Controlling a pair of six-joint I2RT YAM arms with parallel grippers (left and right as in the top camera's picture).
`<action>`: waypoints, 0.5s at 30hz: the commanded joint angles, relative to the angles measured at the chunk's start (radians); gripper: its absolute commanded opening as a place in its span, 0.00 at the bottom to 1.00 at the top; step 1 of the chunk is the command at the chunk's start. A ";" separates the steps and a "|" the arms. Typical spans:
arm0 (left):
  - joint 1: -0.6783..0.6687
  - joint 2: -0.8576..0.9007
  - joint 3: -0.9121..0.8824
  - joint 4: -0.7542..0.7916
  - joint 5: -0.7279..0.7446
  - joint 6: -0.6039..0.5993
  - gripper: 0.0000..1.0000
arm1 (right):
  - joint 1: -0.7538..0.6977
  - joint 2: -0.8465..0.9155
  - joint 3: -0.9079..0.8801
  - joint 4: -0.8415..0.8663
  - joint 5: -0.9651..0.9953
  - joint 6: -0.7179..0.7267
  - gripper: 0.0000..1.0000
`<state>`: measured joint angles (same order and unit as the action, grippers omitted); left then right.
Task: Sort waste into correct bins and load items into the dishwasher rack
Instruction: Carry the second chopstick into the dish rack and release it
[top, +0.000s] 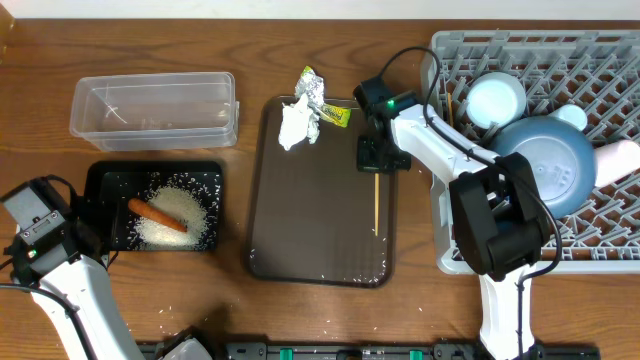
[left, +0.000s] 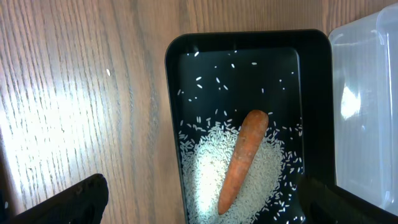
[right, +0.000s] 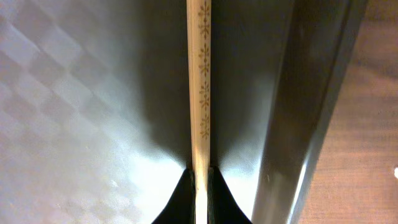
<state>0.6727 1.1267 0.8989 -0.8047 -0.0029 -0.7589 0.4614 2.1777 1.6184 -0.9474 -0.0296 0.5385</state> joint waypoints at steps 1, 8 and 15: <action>0.004 0.003 0.021 -0.002 -0.005 0.002 0.98 | -0.011 -0.080 0.096 -0.031 -0.028 -0.039 0.01; 0.004 0.003 0.021 -0.002 -0.005 0.002 0.98 | -0.115 -0.268 0.291 -0.123 -0.049 -0.223 0.01; 0.004 0.003 0.021 -0.002 -0.005 0.002 0.98 | -0.269 -0.367 0.300 -0.140 -0.038 -0.388 0.01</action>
<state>0.6727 1.1267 0.8989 -0.8047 -0.0029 -0.7589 0.2317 1.7885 1.9301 -1.0710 -0.0742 0.2607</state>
